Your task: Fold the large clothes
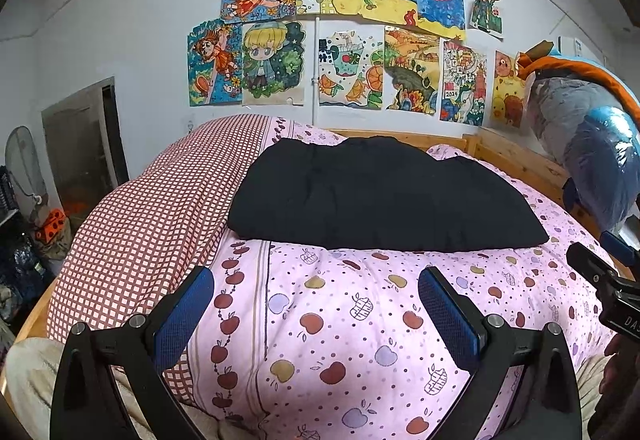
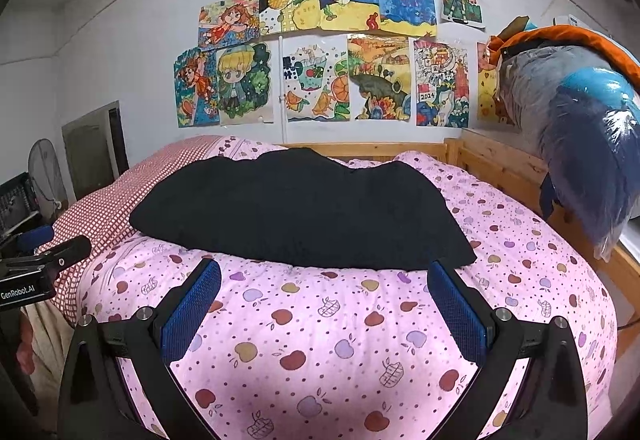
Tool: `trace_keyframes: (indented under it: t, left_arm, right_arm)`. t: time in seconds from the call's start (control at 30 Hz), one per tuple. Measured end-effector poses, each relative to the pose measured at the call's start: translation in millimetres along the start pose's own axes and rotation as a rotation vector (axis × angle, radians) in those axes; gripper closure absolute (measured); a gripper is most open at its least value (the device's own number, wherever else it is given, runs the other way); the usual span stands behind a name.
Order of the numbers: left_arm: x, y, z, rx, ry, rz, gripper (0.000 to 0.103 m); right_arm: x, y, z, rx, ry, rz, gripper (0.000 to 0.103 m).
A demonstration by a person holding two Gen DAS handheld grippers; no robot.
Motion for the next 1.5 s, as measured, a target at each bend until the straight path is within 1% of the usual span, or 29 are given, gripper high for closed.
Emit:
trace_keyframes:
  t: [0.53,0.73,1.5]
  left_arm:
    - [-4.0,-3.4,5.8,0.0,-0.001,-0.016,0.0]
    - [-2.9,-1.0,5.9,0.018,-0.01,-0.021,0.0]
    - [-5.2,-1.4,6.8,0.02,-0.02,-0.027,0.0]
  right_arm:
    - [-2.6,0.7,5.5,-0.014,-0.023,-0.013,0.002]
    - [-4.1,2.1,7.9,0.0,-0.031,-0.019,0.002]
    - [-6.9,2.1,8.2,0.003,-0.041,-0.02,0.002]
Point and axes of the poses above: each gripper's, at about its wrist camera, not at the fingertips, and y roughly against the way its jaws point, x to its right, z to its underside, the point moved 2 cm from there along -y, roughly the way its jaws point, and after that the axes turned 11 degrees about z, right-handed, at the moved point
